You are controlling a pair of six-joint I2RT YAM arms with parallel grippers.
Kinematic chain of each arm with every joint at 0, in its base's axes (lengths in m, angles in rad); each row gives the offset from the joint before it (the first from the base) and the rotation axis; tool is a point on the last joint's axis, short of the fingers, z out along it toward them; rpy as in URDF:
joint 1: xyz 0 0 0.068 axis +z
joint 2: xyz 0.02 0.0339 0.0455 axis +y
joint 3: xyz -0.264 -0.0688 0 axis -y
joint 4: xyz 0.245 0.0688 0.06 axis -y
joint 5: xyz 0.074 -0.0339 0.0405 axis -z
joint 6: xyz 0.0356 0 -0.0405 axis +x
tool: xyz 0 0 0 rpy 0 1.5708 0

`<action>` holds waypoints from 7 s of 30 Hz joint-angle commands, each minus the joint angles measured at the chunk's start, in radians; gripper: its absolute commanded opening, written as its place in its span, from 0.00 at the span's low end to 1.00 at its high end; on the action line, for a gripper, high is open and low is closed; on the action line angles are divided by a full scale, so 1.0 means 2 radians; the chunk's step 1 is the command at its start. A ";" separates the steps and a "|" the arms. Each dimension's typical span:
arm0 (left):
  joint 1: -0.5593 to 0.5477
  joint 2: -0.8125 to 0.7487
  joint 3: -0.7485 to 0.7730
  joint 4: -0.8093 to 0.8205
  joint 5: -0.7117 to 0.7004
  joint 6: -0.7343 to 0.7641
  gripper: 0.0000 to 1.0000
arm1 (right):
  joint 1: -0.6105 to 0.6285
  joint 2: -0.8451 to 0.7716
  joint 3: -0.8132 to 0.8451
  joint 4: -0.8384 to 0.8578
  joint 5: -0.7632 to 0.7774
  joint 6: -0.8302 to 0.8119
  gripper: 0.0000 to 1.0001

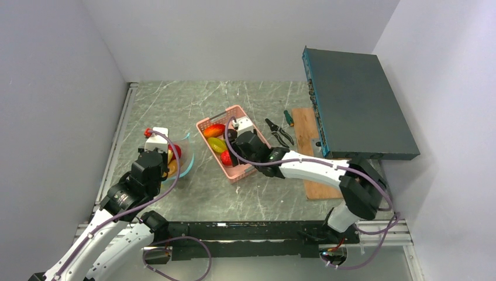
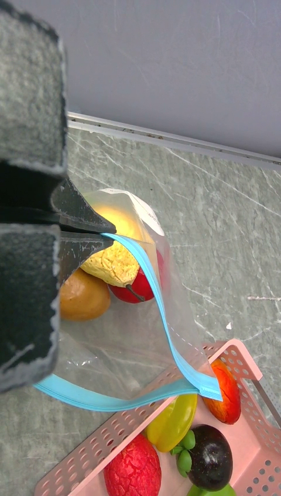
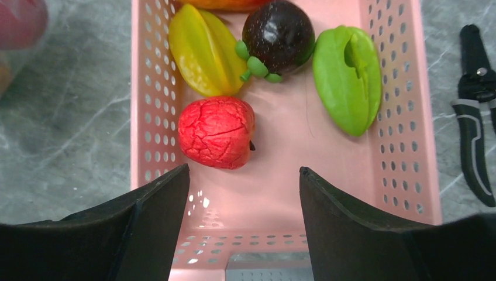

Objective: Place the food in the zip-top bag and seal the zipper
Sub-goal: Pick up the fake fruit from the bin, then place the fake fruit in the zipper food storage bag, then pick up the fake fruit from the bin.

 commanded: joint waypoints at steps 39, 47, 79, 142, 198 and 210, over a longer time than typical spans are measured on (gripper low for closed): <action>0.000 -0.005 0.001 0.019 0.001 0.004 0.00 | -0.032 0.282 0.262 -0.011 -0.080 -0.057 0.34; 0.000 -0.005 0.001 0.018 0.002 0.003 0.00 | -0.033 0.265 0.237 0.004 -0.092 -0.042 0.27; 0.000 0.001 0.002 0.016 0.002 0.002 0.00 | -0.064 0.119 0.165 0.005 -0.110 -0.010 0.00; 0.000 -0.011 0.003 0.014 0.002 0.000 0.00 | 0.063 0.189 0.267 0.151 -0.175 0.219 0.00; 0.011 -0.009 0.009 0.010 0.005 0.000 0.00 | -0.010 0.019 0.094 0.006 -0.013 0.126 0.50; 0.015 -0.015 0.009 0.013 0.018 0.002 0.00 | -0.050 0.155 0.205 -0.050 -0.020 0.254 0.57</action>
